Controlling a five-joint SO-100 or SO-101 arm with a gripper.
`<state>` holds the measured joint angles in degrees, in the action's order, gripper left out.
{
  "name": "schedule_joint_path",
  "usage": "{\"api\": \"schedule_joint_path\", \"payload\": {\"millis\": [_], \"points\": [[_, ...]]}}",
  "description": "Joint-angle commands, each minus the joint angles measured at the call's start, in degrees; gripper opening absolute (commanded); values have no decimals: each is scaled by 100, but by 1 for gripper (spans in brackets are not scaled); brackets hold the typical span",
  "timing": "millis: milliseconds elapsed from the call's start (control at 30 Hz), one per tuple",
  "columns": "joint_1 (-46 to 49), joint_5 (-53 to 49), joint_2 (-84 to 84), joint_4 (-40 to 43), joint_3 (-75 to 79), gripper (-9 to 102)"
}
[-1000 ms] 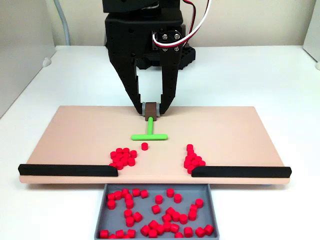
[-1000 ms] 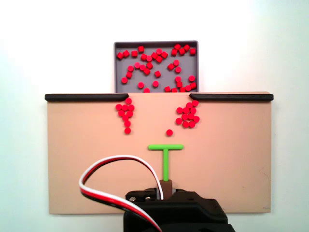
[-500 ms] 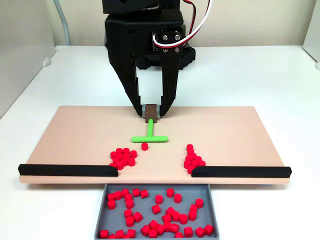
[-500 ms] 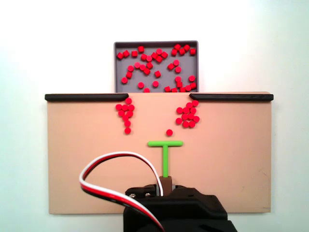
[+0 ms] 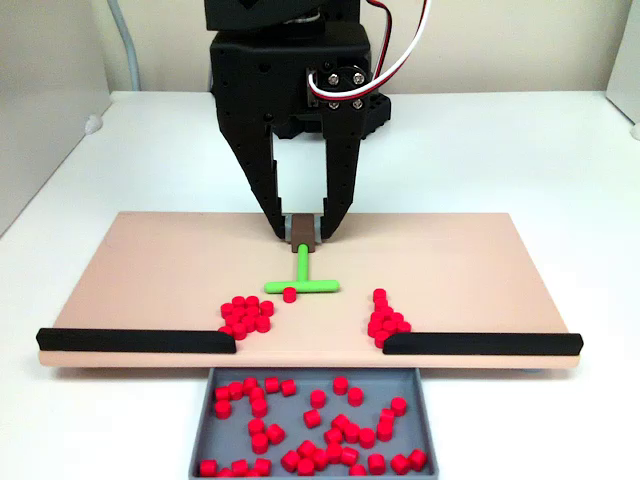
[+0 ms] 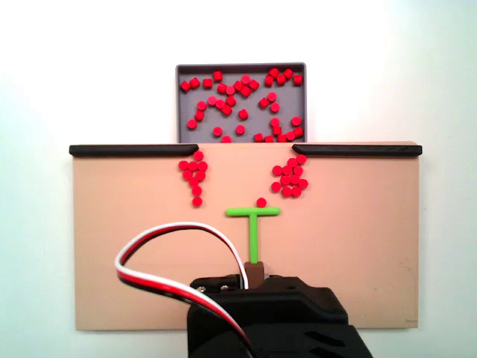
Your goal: Gather the bottom side granules
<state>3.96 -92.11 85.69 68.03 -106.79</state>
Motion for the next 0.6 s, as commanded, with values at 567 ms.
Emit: {"api": "schedule_joint_path", "payload": {"millis": [567], "points": [[-141, 185, -668, -44, 650, 0]]}}
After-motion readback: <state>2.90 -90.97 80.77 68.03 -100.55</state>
